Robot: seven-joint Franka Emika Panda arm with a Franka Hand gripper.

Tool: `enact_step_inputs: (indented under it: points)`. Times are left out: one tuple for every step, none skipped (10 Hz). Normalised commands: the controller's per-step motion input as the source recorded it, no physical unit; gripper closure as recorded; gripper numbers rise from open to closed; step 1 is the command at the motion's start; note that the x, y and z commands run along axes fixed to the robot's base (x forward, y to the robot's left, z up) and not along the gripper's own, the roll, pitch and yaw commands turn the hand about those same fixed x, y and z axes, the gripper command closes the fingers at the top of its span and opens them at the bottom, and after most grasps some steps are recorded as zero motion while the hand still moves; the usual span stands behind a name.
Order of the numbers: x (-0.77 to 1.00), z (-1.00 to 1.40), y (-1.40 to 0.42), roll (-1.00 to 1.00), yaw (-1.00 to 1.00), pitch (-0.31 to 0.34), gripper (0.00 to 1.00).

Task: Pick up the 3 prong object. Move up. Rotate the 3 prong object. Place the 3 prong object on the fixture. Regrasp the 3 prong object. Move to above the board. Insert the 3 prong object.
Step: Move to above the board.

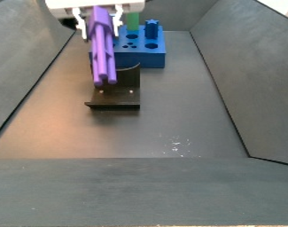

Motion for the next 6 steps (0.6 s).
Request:
enact_step_inputs:
  points:
    - [0.11, 1.0, 0.17, -0.04, 0.09, -0.039, 1.0]
    - [0.11, 1.0, 0.16, -0.04, 0.07, -0.04, 1.0]
    - [0.1, 1.0, 0.15, -0.04, 0.04, -0.029, 1.0]
    - [0.09, 1.0, 0.14, -0.04, 0.02, -0.019, 1.0]
    - [0.08, 1.0, 0.13, -0.05, -0.01, 0.004, 1.0]
    - [0.08, 1.0, 0.12, -0.05, -0.01, 0.022, 1.0]
